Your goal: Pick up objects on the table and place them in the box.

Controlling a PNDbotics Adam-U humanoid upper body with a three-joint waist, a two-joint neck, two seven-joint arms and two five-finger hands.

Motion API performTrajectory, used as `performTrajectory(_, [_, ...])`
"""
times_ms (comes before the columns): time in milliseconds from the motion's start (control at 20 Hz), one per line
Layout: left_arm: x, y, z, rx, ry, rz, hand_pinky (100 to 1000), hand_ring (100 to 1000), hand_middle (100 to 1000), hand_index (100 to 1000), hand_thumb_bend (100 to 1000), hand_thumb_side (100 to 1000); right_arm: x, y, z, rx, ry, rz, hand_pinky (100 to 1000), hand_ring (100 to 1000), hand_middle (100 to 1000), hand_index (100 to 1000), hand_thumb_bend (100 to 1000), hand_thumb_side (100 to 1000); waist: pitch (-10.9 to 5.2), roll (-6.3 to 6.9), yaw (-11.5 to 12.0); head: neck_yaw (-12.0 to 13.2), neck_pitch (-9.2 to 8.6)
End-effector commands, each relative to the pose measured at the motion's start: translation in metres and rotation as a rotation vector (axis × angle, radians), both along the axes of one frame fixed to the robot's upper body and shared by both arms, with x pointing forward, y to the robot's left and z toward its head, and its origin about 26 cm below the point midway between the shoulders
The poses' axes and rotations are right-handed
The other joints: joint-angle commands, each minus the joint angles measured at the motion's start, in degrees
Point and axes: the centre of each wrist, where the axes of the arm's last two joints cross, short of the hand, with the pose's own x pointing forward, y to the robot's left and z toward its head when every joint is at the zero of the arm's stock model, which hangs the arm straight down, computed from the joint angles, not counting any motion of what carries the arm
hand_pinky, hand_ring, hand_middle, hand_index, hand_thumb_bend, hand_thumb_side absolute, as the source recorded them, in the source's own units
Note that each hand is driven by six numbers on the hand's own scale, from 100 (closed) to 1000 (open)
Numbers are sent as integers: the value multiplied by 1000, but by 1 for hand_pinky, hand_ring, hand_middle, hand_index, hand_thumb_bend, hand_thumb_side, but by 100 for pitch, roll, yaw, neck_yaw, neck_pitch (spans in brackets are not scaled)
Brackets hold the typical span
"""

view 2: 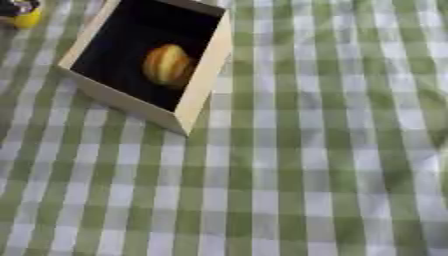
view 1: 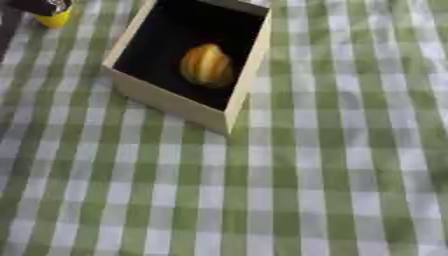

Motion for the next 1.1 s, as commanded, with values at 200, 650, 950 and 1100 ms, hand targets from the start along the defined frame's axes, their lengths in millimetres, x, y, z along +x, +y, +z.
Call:
performTrajectory(200, [-12,21,11,3,-4,85,810,886,819,906,417,332,-5,-3,11,-19,-38,-1,882,817,747,774,108,921,-105,-31,-46,142,-84])
performTrajectory(650, [-8,20,7,-34,-32,45,748,816,748,846,282,245,-5,-2,12,-21,-36,4,883,817,746,774,106,922,-16,-64,-76,147,-157])
performTrajectory(950, [-7,15,9,-53,-24,-23,677,696,625,728,158,206,-5,-2,11,-24,-24,8,884,818,745,775,106,922,-37,-61,-59,127,-106])
performTrajectory(1100, [-6,14,10,-51,-32,-26,677,692,620,720,102,206,-5,-1,9,-23,-17,10,885,818,745,775,105,922,-80,-58,-44,120,-42])
